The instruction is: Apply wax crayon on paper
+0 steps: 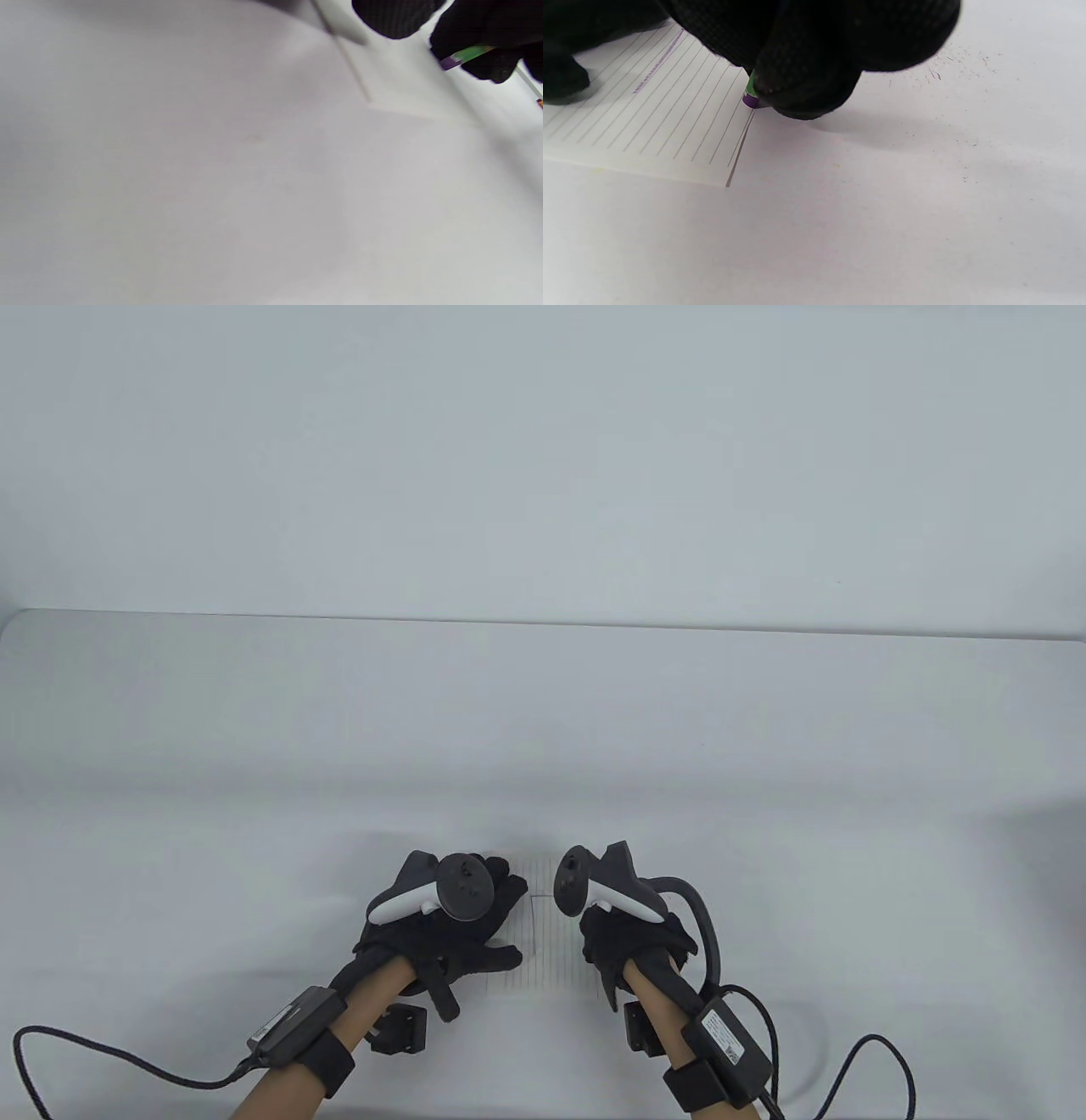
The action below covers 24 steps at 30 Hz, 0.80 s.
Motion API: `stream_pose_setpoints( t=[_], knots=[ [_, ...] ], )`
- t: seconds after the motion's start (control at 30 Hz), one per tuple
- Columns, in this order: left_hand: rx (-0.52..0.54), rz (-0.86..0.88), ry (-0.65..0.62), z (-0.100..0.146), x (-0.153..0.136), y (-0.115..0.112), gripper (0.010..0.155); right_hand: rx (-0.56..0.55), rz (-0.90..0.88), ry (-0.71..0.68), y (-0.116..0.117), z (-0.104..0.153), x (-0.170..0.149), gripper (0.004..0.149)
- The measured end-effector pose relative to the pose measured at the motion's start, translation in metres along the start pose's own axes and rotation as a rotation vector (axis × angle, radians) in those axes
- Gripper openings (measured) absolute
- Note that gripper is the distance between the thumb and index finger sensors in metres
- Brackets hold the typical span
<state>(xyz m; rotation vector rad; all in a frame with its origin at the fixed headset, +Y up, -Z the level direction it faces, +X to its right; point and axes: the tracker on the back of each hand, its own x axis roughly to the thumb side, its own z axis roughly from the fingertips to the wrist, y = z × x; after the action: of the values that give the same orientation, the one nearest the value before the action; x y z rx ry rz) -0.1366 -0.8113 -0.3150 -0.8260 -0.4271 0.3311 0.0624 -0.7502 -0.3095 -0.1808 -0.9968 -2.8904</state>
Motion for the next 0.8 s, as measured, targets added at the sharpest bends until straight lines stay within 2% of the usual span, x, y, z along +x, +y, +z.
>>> stream_pose_setpoints(
  t=[0.17,0.27,0.37,0.63,0.8],
  knots=[
    [-0.016,-0.023,0.003,-0.001,0.000,-0.001,0.084,-0.003,-0.010,0.002,0.001,0.000,-0.001,0.040],
    [-0.020,0.025,-0.011,-0.002,-0.003,-0.002,0.085,-0.006,-0.044,-0.018,-0.003,0.002,-0.006,0.041],
    [-0.028,0.013,-0.009,-0.002,-0.003,-0.002,0.085,-0.093,-0.137,-0.093,-0.007,0.012,-0.008,0.044],
    [-0.028,0.020,-0.013,-0.002,-0.003,-0.003,0.085,-0.075,-0.091,-0.252,0.008,0.011,0.027,0.044],
    [-0.028,0.020,-0.014,-0.002,-0.003,-0.003,0.085,-0.160,-0.093,-0.277,0.010,0.012,0.036,0.043]
  ],
)
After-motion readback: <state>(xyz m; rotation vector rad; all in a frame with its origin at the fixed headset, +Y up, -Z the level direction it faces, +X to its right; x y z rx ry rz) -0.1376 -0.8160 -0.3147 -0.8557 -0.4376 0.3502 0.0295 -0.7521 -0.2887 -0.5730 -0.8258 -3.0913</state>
